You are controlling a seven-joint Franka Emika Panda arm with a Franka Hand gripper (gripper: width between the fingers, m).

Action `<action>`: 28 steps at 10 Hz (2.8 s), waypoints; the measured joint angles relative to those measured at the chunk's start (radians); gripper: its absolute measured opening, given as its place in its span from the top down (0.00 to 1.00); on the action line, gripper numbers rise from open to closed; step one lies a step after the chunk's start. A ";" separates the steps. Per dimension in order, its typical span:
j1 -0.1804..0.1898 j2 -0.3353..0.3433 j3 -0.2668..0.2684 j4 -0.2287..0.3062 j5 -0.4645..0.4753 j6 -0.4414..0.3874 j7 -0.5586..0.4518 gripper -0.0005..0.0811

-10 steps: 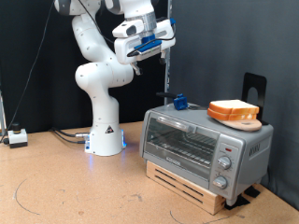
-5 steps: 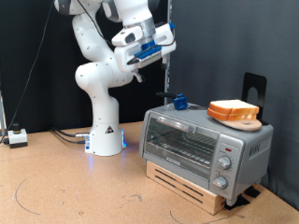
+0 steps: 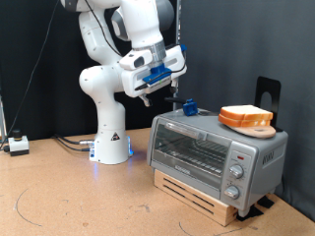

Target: Make a piece of toast with the oven

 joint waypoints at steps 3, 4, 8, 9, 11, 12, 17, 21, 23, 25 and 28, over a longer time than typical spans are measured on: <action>0.007 -0.006 -0.005 -0.020 0.039 0.008 -0.074 0.00; 0.007 -0.008 -0.005 -0.047 0.041 0.023 -0.104 0.00; 0.003 -0.004 0.015 -0.149 0.030 0.141 -0.108 0.00; 0.003 -0.004 0.014 -0.151 0.031 0.139 -0.111 0.00; 0.003 0.005 0.015 -0.169 0.027 0.166 -0.111 0.00; 0.003 0.020 0.017 -0.181 0.027 0.195 -0.111 0.00; 0.016 0.109 0.029 -0.193 0.036 0.305 -0.111 0.00; -0.026 0.136 0.021 -0.176 -0.019 0.313 -0.108 0.00; -0.066 0.175 0.015 -0.164 -0.060 0.348 -0.107 0.00; -0.102 0.238 0.012 -0.146 -0.087 0.390 -0.096 0.00; -0.133 0.360 0.007 -0.119 -0.098 0.449 -0.088 0.00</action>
